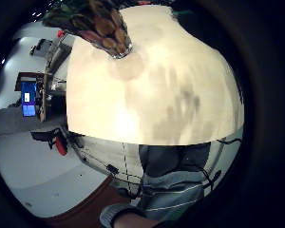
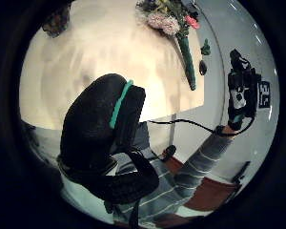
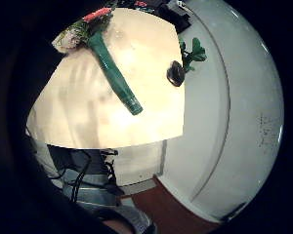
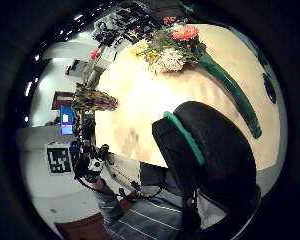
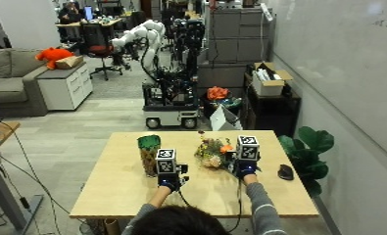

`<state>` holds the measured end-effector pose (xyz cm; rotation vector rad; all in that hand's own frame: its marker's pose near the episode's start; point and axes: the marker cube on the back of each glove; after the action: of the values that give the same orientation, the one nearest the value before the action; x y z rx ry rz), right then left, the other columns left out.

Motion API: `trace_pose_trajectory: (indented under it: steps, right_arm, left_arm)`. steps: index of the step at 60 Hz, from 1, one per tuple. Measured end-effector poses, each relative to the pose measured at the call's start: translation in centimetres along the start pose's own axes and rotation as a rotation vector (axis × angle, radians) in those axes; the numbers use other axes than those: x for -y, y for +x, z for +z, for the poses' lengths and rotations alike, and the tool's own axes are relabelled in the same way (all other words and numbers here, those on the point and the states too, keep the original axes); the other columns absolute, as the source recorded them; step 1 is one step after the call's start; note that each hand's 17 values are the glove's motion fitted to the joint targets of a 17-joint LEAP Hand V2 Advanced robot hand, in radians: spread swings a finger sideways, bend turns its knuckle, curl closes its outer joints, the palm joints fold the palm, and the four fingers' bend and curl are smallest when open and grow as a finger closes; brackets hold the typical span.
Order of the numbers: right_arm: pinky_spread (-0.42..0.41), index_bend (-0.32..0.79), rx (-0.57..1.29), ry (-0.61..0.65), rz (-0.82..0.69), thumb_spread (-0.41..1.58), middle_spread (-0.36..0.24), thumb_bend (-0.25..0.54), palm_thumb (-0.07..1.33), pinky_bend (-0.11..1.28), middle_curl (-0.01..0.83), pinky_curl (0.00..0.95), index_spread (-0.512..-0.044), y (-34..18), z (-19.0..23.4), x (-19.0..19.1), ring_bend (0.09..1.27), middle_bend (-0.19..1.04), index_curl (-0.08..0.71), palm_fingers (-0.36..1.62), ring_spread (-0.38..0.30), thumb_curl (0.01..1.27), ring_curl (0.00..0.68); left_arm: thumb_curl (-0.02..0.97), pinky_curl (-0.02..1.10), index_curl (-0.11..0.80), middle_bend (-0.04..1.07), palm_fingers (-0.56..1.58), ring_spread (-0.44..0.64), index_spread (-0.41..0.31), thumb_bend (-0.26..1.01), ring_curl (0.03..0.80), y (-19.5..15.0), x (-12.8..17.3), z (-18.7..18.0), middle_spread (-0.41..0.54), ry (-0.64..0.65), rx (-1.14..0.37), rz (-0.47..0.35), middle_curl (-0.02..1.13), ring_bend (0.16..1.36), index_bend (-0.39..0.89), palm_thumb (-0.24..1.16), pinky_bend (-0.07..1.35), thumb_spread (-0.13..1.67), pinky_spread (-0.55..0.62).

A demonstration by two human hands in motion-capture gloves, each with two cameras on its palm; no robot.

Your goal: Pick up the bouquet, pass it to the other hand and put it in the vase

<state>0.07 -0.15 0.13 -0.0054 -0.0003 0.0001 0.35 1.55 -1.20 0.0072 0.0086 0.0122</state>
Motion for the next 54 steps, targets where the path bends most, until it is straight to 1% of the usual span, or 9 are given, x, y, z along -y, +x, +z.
trace_pose_trajectory:
  steps: [3, 6, 11, 16, 19, 24, 39, 44, 54]
  right_arm:
    - [0.135, 0.19, 0.002, 0.003, -0.002, 0.58, -0.100, 0.196, 0.30, 0.36, 0.062, 0.108, -0.277, 0.0, 0.0, 0.1, 0.25, 0.18, 0.078, 0.24, 0.016, 0.06, 0.063]
    - [0.165, 0.19, 0.010, 0.014, -0.004, 0.76, -0.122, 0.202, 0.33, 0.37, 0.090, 0.142, -0.334, 0.0, 0.0, 0.3, 0.26, 0.19, 0.117, 0.23, 0.021, 0.07, 0.087]
    - [0.196, 0.19, 0.010, 0.029, 0.007, 0.96, -0.143, 0.195, 0.34, 0.36, 0.127, 0.177, -0.390, 0.7, 0.8, 2.0, 0.26, 0.18, 0.164, 0.22, 0.025, 0.09, 0.115]
    - [0.212, 0.18, 0.026, 0.019, -0.010, 1.08, -0.153, 0.179, 0.35, 0.35, 0.157, 0.201, -0.418, -0.2, -0.6, -0.4, 0.27, 0.18, 0.195, 0.21, 0.028, 0.11, 0.136]
    - [0.218, 0.18, 0.029, 0.039, -0.026, 1.13, -0.155, 0.167, 0.35, 0.35, 0.172, 0.214, -0.427, -0.6, -1.3, -1.0, 0.27, 0.18, 0.210, 0.21, 0.029, 0.12, 0.147]
    - [0.224, 0.17, 0.025, 0.011, -0.005, 1.18, -0.153, 0.147, 0.36, 0.35, 0.193, 0.233, -0.434, 0.3, -0.3, 0.5, 0.28, 0.18, 0.230, 0.20, 0.030, 0.14, 0.165]
    - [0.239, 0.15, 0.053, 0.005, 0.071, 1.25, -0.137, 0.080, 0.37, 0.35, 0.244, 0.278, -0.427, 1.4, -1.1, 0.3, 0.30, 0.18, 0.255, 0.19, 0.031, 0.17, 0.207]
    - [0.241, 0.11, 0.044, 0.035, 0.097, 1.25, -0.125, 0.050, 0.36, 0.38, 0.259, 0.297, -0.424, 1.6, -2.6, -1.1, 0.32, 0.19, 0.241, 0.17, 0.031, 0.18, 0.224]
    - [0.242, 0.10, 0.038, 0.033, 0.158, 1.21, -0.100, -0.017, 0.32, 0.43, 0.287, 0.324, -0.411, 4.0, -1.4, 1.5, 0.36, 0.20, 0.210, 0.14, 0.043, 0.19, 0.247]
  left_arm:
    - [0.052, 0.10, 0.068, 0.22, 0.40, 0.12, -0.021, 0.09, 0.113, -0.4, 1.2, 0.8, 0.074, 0.002, 0.004, -0.011, 0.09, 0.43, 0.15, 0.16, 0.33, 0.58, 0.16]
    - [0.074, 0.14, 0.098, 0.22, 0.38, 0.15, -0.025, 0.08, 0.151, -0.9, 2.1, 1.5, 0.091, -0.006, 0.018, -0.031, 0.14, 0.45, 0.15, 0.17, 0.33, 0.74, 0.19]
    - [0.106, 0.18, 0.137, 0.21, 0.36, 0.18, -0.030, 0.07, 0.182, -1.0, 1.9, 1.2, 0.108, -0.024, 0.024, -0.053, 0.18, 0.47, 0.15, 0.17, 0.34, 0.92, 0.23]
    - [0.135, 0.21, 0.167, 0.20, 0.34, 0.20, -0.032, 0.04, 0.199, -0.8, 1.8, 0.9, 0.116, -0.018, 0.015, -0.041, 0.21, 0.48, 0.15, 0.18, 0.34, 1.02, 0.25]
    - [0.150, 0.22, 0.182, 0.20, 0.34, 0.21, -0.033, 0.03, 0.207, -0.8, 2.3, 1.0, 0.120, -0.005, 0.015, -0.035, 0.23, 0.48, 0.15, 0.18, 0.33, 1.06, 0.26]
    - [0.172, 0.24, 0.206, 0.19, 0.33, 0.21, -0.037, 0.01, 0.219, -0.7, 2.6, 1.3, 0.123, -0.001, 0.014, -0.029, 0.25, 0.48, 0.15, 0.19, 0.33, 1.10, 0.27]
    - [0.224, 0.29, 0.258, 0.19, 0.32, 0.22, -0.045, -0.02, 0.243, -0.9, 2.8, 1.5, 0.126, 0.009, -0.013, -0.024, 0.30, 0.48, 0.15, 0.20, 0.31, 1.15, 0.29]
    - [0.235, 0.30, 0.269, 0.19, 0.32, 0.22, -0.046, -0.02, 0.250, -1.1, 3.0, 1.5, 0.126, 0.005, -0.030, -0.024, 0.31, 0.48, 0.15, 0.20, 0.31, 1.15, 0.29]
    - [0.250, 0.31, 0.284, 0.19, 0.31, 0.22, -0.047, -0.02, 0.261, -1.2, 2.7, 0.7, 0.123, -0.010, -0.036, -0.022, 0.33, 0.48, 0.15, 0.19, 0.30, 1.16, 0.29]
